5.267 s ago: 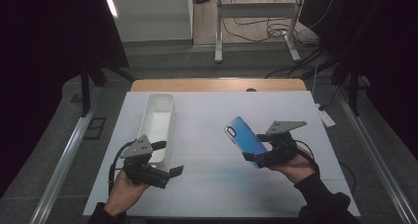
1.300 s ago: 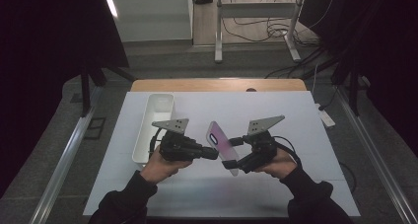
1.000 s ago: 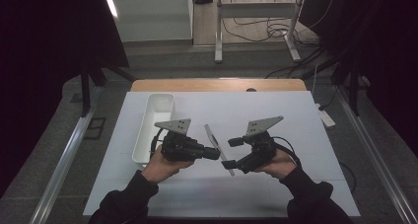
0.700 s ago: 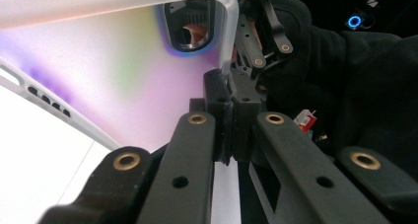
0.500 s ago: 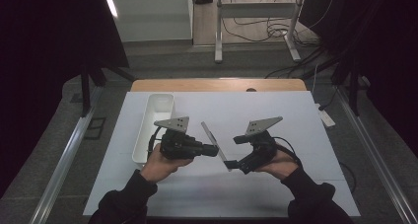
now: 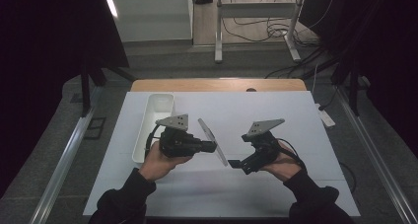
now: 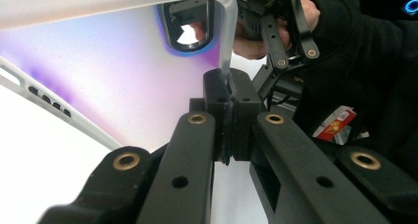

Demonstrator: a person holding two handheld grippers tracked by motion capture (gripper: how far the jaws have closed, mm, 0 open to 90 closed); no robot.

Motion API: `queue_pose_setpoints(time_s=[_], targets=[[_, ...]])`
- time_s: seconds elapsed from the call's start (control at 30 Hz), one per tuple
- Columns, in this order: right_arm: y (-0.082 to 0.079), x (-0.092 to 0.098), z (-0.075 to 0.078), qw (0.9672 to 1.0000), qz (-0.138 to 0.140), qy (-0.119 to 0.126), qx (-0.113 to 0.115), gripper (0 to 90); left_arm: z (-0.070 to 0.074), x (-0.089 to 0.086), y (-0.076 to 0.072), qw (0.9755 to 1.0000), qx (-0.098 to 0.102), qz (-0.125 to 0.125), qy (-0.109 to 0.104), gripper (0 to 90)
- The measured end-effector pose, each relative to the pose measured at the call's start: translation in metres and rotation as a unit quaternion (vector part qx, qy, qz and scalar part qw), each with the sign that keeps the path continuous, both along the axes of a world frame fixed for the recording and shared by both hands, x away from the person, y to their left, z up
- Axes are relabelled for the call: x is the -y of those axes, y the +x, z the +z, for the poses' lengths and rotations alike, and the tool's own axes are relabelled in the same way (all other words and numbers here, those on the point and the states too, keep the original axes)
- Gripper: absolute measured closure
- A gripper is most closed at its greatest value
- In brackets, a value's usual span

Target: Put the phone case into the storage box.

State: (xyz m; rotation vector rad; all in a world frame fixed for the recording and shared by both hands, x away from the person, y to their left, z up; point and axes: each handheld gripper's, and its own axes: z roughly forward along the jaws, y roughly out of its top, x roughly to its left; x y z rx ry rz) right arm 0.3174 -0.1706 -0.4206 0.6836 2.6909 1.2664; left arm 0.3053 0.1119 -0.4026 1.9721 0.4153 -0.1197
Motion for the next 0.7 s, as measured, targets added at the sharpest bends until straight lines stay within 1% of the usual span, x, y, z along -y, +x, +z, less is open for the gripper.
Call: queue_pose_setpoints(time_s=[0.13, 0.17, 0.2, 0.33, 0.4, 0.43, 0.53, 0.7], targets=[[-0.001, 0.004, -0.001, 0.9998, -0.015, -0.010, 0.005, 0.0, 0.002, -0.002, 0.001, 0.9998, 0.003, 0.015, 0.008, 88.5], [-0.001, 0.004, -0.001, 0.9998, -0.015, -0.010, 0.005, 0.0, 0.002, -0.002, 0.001, 0.9998, 0.003, 0.015, 0.008, 88.6], [-0.001, 0.005, -0.001, 0.9998, -0.018, -0.010, 0.007, 0.0, 0.002, -0.003, 0.001, 0.9997, 0.005, 0.021, 0.012, 88.6], [-0.003, 0.010, 0.000, 0.9994, -0.031, -0.013, 0.008, 0.0, 0.004, -0.005, 0.002, 0.9992, 0.008, 0.034, 0.017, 88.5], [-0.004, 0.011, -0.001, 0.9993, -0.035, -0.013, 0.010, 0.0, 0.004, -0.007, 0.003, 0.9989, 0.009, 0.041, 0.020, 88.6], [-0.006, 0.013, 0.000, 0.9990, -0.039, -0.017, 0.011, 0.0, 0.005, -0.008, 0.003, 0.9986, 0.012, 0.046, 0.024, 88.5], [-0.007, 0.014, 0.000, 0.9988, -0.042, -0.018, 0.014, 0.0, 0.006, -0.010, 0.003, 0.9981, 0.014, 0.053, 0.026, 88.6], [-0.011, 0.017, 0.000, 0.9981, -0.054, -0.025, 0.017, 0.0, 0.009, -0.013, 0.004, 0.9968, 0.018, 0.067, 0.040, 88.6]])
